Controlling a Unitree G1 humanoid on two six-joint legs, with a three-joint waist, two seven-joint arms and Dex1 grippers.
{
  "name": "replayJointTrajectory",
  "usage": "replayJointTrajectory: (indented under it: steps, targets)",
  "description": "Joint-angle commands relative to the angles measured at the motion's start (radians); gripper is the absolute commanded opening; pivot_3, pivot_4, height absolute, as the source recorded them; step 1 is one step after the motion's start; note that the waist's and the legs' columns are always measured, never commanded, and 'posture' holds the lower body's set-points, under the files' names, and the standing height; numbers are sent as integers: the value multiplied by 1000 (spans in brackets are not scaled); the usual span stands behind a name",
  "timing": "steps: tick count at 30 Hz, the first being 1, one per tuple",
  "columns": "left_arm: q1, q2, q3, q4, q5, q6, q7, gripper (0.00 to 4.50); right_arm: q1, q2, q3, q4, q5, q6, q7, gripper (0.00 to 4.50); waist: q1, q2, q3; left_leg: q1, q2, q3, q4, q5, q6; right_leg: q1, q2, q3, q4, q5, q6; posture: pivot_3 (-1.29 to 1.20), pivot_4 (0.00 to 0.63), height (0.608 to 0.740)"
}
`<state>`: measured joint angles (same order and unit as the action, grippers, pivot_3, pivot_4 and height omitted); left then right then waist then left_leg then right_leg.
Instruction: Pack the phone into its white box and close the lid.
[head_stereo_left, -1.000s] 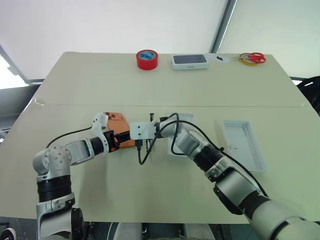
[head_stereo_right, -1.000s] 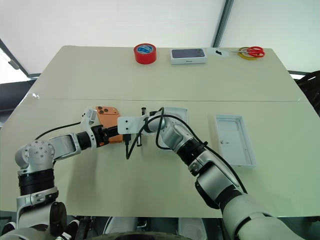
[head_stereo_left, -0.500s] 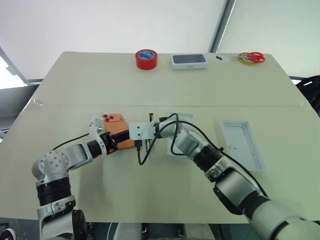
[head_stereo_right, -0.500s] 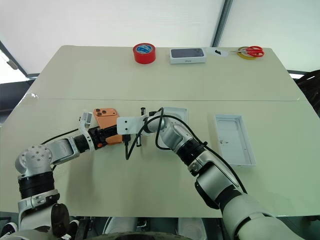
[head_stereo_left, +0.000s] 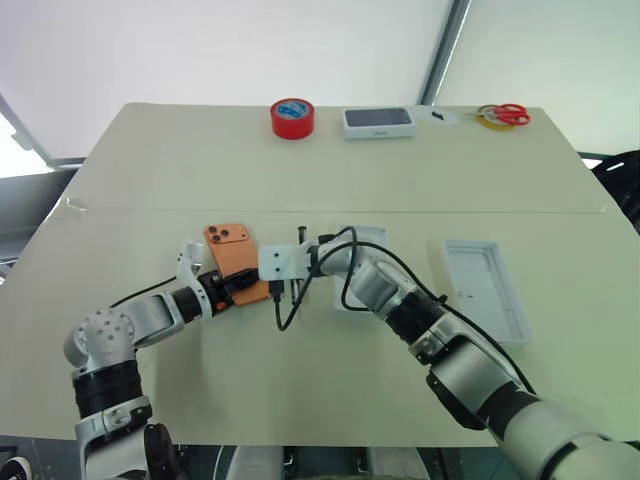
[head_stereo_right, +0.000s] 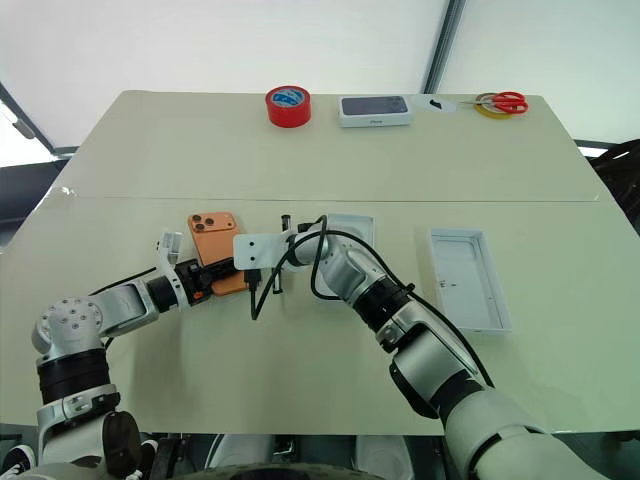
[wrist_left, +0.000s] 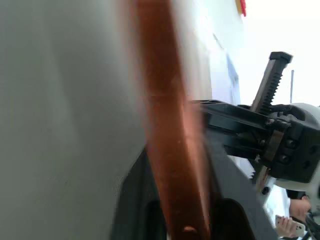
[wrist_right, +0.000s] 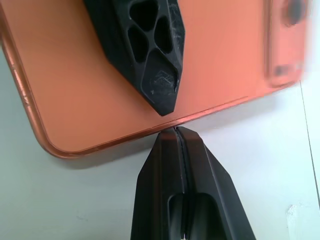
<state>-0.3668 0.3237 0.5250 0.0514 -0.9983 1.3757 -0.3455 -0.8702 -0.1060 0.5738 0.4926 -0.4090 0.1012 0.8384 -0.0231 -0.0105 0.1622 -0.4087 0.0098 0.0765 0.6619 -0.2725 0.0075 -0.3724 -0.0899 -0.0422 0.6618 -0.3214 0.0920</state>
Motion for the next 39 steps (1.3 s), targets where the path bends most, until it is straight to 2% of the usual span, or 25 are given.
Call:
replayJointTrajectory:
  steps: [1,7,11,14,17,19,21,26,36,39]
  targets:
    - [11,2,-11,-11,2,-26,-3,26,5,3,3,-17,1,3,1,0,0,0,0,0,0,0,0,0,0,0,0,0,0,0,0,0,150,730]
    - [5,-12,29,13,-50,-8,3,26,-1,8,-49,-70,53,18,1,0,0,0,0,0,0,0,0,0,0,0,0,0,0,0,0,0,150,730]
    - [7,-16,46,-28,-90,-40,-14,26,11,11,-204,-203,253,134,75,0,2,-1,2,-1,0,0,0,0,0,-1,0,0,-1,0,0,0,150,730]
    - [22,2,29,-78,-115,-49,-64,0,50,-36,-290,-331,404,210,177,841,1,-3,4,-2,0,0,-1,0,0,-1,0,0,-1,0,0,0,150,730]
    - [52,46,-35,-148,-102,-91,-176,0,141,-180,-269,-440,418,170,274,2438,5,-3,4,-2,0,0,-2,-1,0,0,0,0,-4,0,0,0,150,730]
    - [73,78,-88,-171,-75,-125,-236,0,194,-244,-280,-511,450,192,304,3344,6,-3,4,-2,0,0,-2,-2,-1,0,-1,0,-7,0,0,0,150,730]
    - [77,93,-119,-162,-72,-137,-262,0,261,-320,-295,-600,483,209,336,3344,3,-2,5,-2,-1,1,-4,-3,-2,0,-2,0,-9,0,0,0,150,730]
    - [60,123,-186,-152,-72,-132,-300,0,409,-509,-278,-719,438,119,371,3344,3,-1,5,-1,0,1,-11,1,-2,-2,-1,1,-11,0,0,0,150,730]
    - [24,111,-228,-152,-75,-153,-307,0,515,-602,-294,-772,441,105,335,3344,10,-3,6,-1,1,1,-10,2,-3,0,0,0,-12,0,-1,0,150,730]
    - [26,109,-228,-143,-63,-173,-298,0,525,-593,-293,-766,437,109,311,2532,10,-3,6,-1,1,1,-11,2,-2,0,0,0,-12,0,-1,0,150,730]
